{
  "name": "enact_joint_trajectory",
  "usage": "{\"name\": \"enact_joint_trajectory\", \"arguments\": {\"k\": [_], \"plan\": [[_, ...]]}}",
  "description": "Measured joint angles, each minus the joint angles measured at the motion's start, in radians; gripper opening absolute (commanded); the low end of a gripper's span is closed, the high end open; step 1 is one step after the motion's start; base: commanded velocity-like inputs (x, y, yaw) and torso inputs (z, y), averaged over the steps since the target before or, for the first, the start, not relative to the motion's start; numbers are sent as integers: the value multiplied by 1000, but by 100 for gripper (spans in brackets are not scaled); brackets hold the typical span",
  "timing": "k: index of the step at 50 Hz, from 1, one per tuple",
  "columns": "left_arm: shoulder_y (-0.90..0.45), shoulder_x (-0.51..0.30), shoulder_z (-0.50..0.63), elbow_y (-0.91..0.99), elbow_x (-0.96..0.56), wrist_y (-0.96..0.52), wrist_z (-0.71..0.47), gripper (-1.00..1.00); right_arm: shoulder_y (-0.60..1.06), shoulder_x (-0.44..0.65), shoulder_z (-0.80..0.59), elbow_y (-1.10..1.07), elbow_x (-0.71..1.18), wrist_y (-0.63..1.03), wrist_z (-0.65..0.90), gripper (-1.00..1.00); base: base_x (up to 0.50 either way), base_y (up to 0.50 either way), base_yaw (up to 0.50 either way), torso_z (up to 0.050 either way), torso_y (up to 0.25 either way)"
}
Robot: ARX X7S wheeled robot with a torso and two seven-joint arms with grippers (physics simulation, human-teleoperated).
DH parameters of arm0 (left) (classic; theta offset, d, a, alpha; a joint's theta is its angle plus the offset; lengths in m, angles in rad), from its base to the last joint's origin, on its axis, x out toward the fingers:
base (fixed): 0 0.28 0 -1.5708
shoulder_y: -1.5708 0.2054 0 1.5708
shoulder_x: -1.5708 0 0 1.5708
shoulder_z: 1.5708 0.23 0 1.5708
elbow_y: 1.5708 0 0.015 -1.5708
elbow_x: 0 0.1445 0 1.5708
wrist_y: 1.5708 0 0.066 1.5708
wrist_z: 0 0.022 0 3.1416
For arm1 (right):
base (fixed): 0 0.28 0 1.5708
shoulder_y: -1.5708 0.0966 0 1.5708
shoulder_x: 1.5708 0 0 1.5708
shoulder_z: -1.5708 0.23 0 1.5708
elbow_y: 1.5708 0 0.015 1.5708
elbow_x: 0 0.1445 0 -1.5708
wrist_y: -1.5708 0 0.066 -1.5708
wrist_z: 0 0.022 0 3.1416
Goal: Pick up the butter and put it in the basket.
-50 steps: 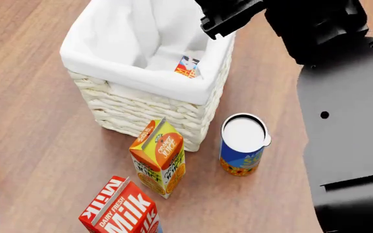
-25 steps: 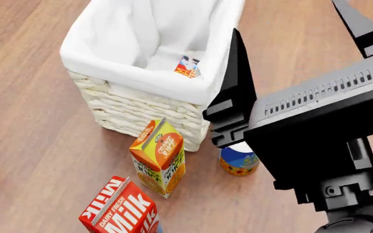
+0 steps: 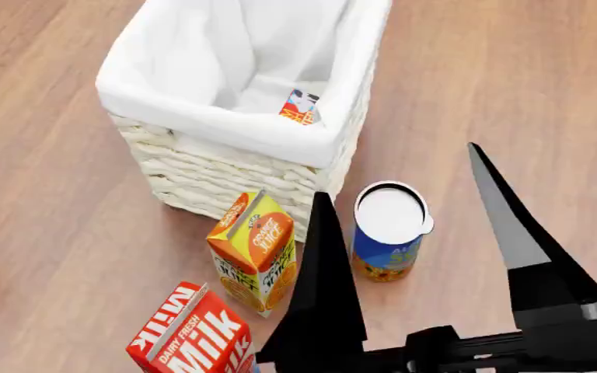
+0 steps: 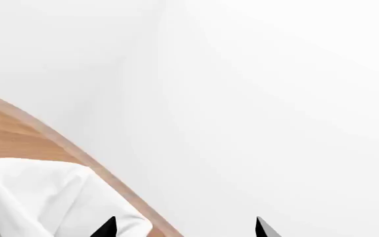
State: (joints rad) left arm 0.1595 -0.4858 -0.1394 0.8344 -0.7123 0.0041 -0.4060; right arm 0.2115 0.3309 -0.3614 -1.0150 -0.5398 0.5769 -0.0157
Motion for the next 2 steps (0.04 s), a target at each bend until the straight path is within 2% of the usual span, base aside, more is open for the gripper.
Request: {"name": "enact_joint_trajectory", "arguments": {"k": [2], "plan": [[3, 1, -7, 1, 0, 12, 5, 100, -33, -20, -8, -3, -51, -20, -5, 100, 0, 0, 0, 0, 0]]}}
